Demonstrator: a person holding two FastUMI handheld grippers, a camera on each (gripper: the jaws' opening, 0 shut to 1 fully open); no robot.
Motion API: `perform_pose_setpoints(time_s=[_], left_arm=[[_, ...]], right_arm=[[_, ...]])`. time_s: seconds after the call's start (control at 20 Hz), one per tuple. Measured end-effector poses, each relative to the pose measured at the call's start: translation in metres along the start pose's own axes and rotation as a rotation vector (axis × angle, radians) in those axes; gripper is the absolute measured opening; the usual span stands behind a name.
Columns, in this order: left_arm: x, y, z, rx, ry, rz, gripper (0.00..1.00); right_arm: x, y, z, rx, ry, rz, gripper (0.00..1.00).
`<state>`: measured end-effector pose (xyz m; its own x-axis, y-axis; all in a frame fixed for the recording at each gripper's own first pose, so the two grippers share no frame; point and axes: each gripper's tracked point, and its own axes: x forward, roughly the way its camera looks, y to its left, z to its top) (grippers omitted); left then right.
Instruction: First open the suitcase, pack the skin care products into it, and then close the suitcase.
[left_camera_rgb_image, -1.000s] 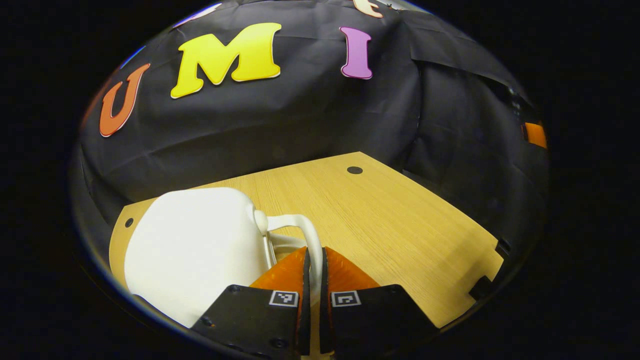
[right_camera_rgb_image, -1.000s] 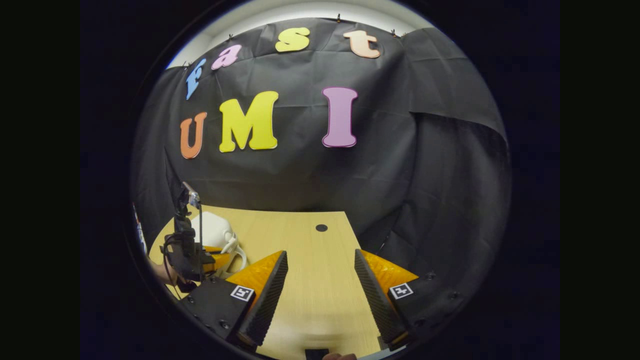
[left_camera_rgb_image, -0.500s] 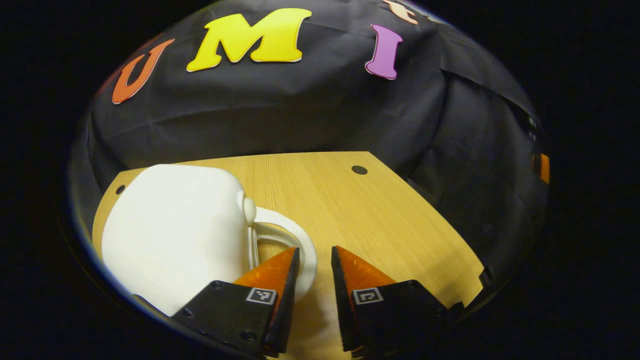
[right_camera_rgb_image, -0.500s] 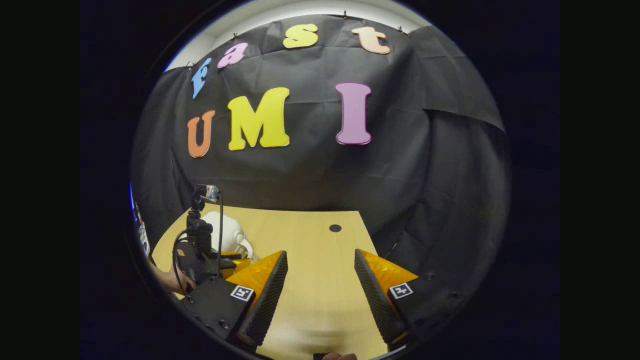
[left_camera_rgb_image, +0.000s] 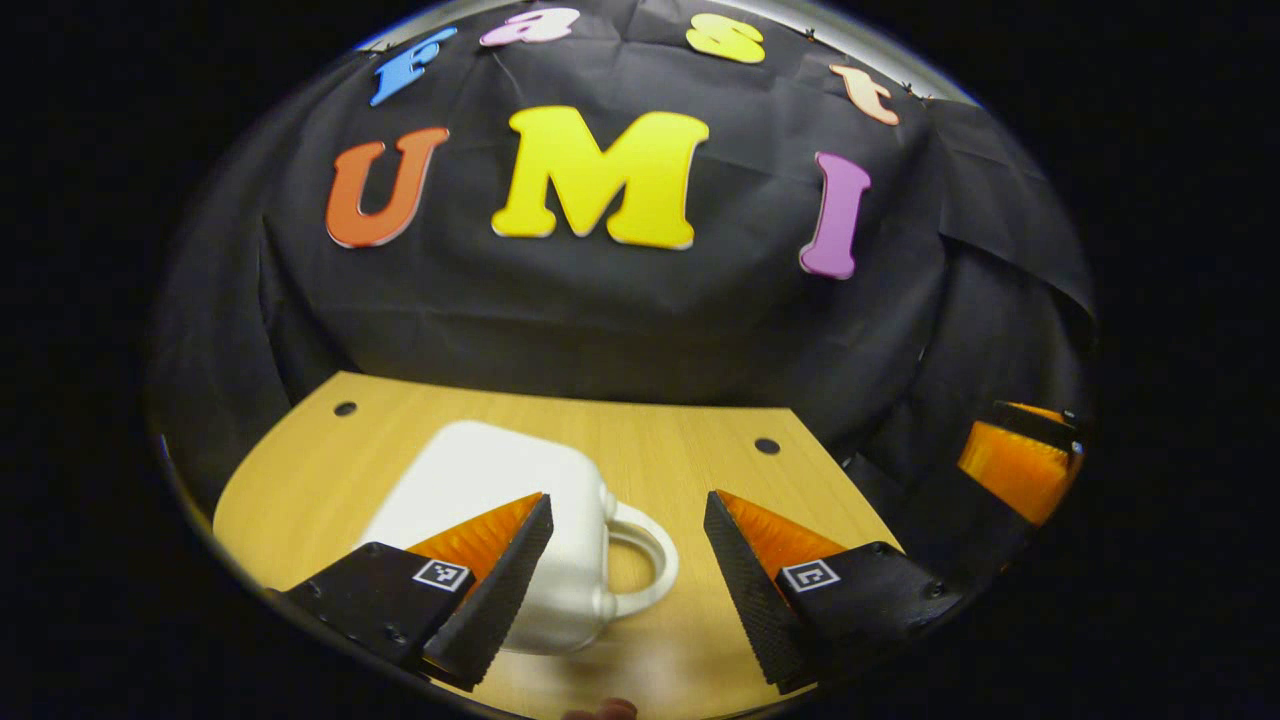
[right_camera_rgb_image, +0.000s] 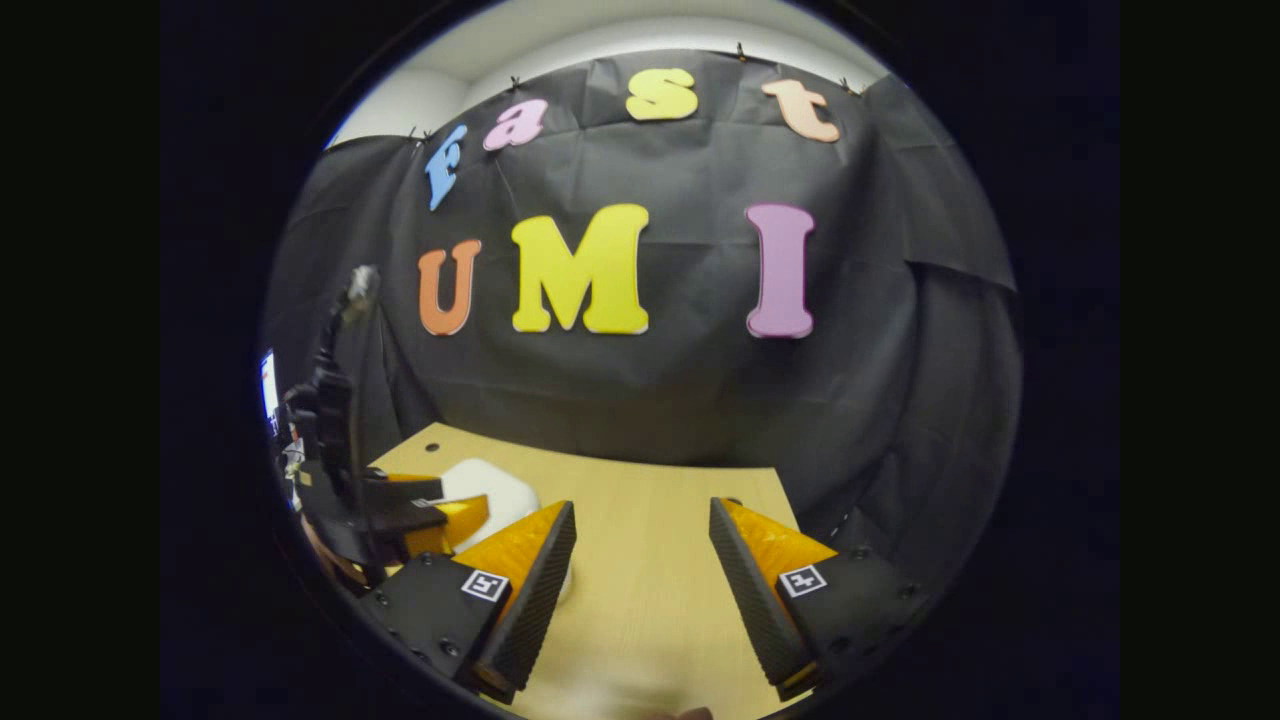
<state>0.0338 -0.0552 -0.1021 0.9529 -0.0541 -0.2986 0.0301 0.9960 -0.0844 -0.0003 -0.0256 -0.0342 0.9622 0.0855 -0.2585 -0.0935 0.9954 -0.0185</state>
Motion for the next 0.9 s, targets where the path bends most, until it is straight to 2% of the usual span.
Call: perform_pose_setpoints(time_s=[0.05,0.15,0.35,0.6,0.9], left_arm=[[-0.008,0.008,0.026,0.012,-0.063,0.025,0.97],[-0.019,0.019,0.067,0.028,-0.162,0.052,0.97],[-0.037,0.034,0.106,0.058,-0.277,0.094,0.96],[-0.047,0.027,0.11,0.043,-0.308,0.08,0.96],[-0.055,0.023,0.105,0.045,-0.311,0.07,0.96]], right_arm=[[0.003,0.007,0.017,0.006,-0.036,0.005,0.77],[0.009,0.025,0.042,0.037,-0.09,0.028,0.79],[0.009,0.043,0.073,0.058,-0.177,0.021,0.79],[0.005,0.055,0.071,0.065,-0.18,0.016,0.77],[-0.002,0.049,0.067,0.031,-0.189,-0.032,0.8]])
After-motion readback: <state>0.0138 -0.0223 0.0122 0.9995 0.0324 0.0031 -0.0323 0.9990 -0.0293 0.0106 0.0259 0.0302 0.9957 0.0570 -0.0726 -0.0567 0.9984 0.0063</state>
